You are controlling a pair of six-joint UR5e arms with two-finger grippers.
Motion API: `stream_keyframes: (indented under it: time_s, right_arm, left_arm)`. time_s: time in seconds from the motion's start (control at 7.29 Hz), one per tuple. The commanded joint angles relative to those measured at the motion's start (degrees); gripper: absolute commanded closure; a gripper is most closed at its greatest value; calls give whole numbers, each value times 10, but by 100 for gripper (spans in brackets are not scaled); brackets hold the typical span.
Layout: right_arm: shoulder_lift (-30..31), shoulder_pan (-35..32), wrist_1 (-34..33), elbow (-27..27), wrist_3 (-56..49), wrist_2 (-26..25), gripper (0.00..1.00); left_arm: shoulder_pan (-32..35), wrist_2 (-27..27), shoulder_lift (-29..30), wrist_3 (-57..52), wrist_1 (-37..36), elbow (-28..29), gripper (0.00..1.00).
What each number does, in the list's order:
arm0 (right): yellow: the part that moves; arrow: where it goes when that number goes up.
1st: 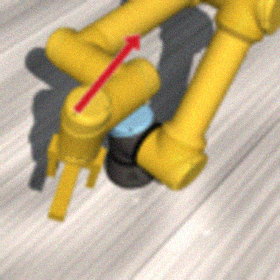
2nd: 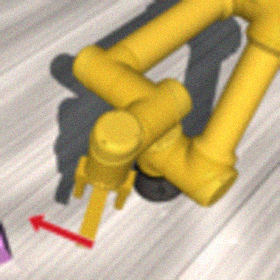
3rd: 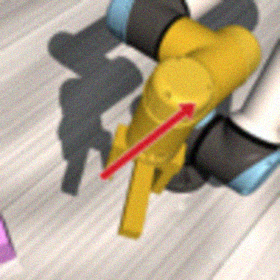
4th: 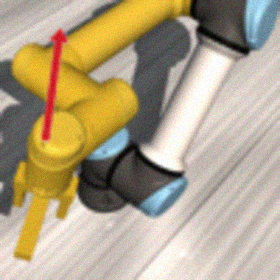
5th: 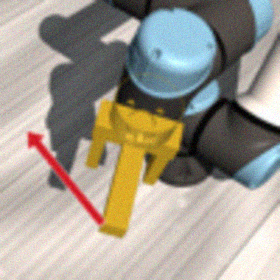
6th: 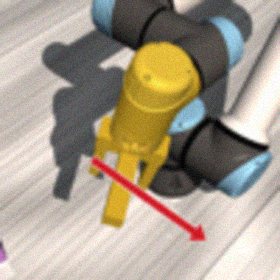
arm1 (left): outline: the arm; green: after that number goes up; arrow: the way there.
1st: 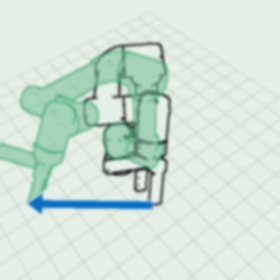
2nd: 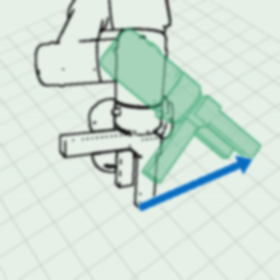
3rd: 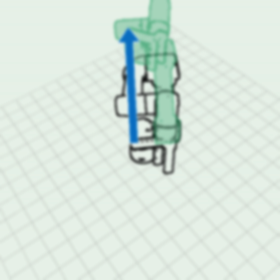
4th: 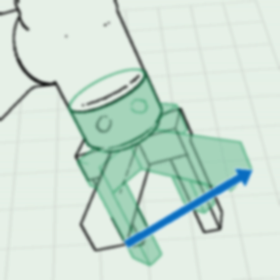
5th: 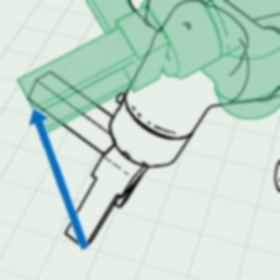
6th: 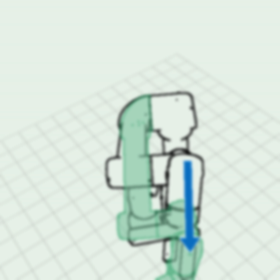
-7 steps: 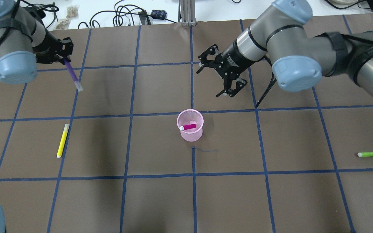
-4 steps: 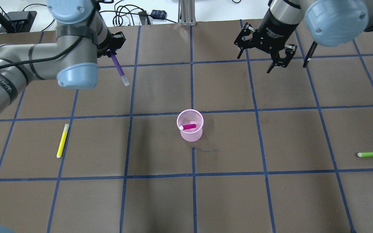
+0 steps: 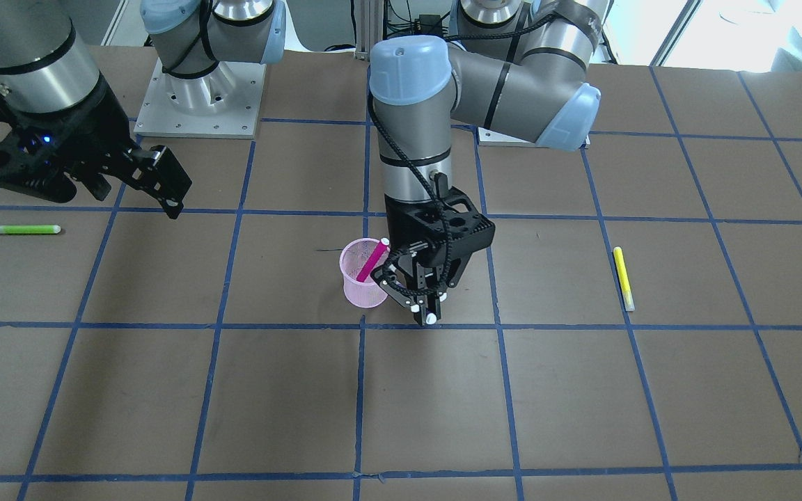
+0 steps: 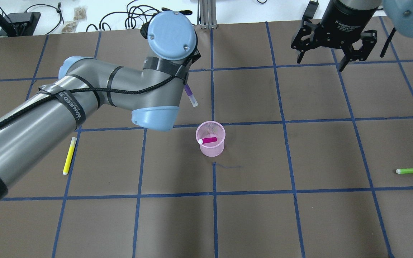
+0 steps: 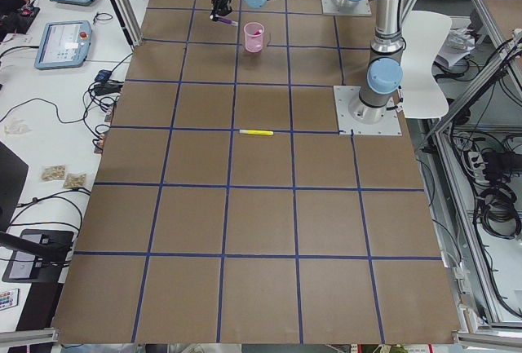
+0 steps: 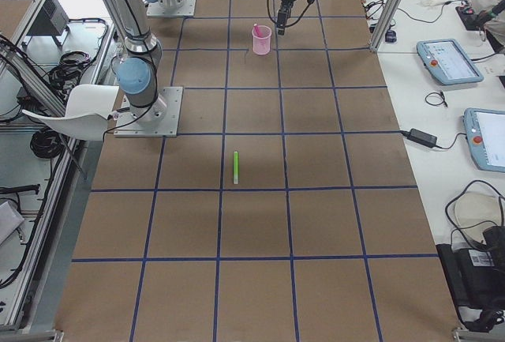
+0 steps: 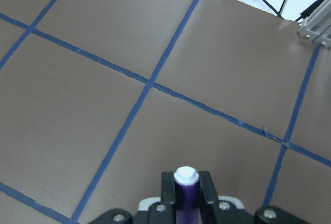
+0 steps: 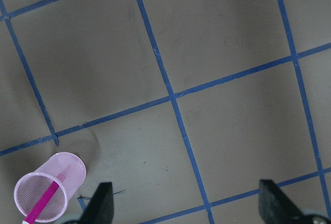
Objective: Insert purple and pink pens into pink cup
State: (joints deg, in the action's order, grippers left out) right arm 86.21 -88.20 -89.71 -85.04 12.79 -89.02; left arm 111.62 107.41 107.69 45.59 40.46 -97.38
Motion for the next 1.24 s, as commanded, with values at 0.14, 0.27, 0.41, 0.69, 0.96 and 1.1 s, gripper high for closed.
stream_keyframes:
  time_s: [0.14, 0.27, 0.41, 0.69, 0.96, 1.1]
  right_arm:
    - [16, -2, 6, -19, -51, -2, 0]
    - [17, -1, 2, -21, -80, 1, 0]
    - [15, 3, 1, -17, -112, -1, 0]
    - [15, 4, 4, -19, -168, -4, 0]
    - [15, 2, 3, -21, -163, -4, 0]
    - [15, 3, 4, -21, -162, -4, 0]
  left_arm:
    - [40, 44, 0, 42, -43, -46, 100]
    - [60, 61, 4, 43, -52, -47, 100]
    - [69, 68, 5, 48, -52, -48, 100]
    - [72, 75, 6, 56, -52, -79, 100]
    - [80, 78, 7, 70, -52, -85, 100]
    - [83, 76, 12, 84, -52, -85, 100]
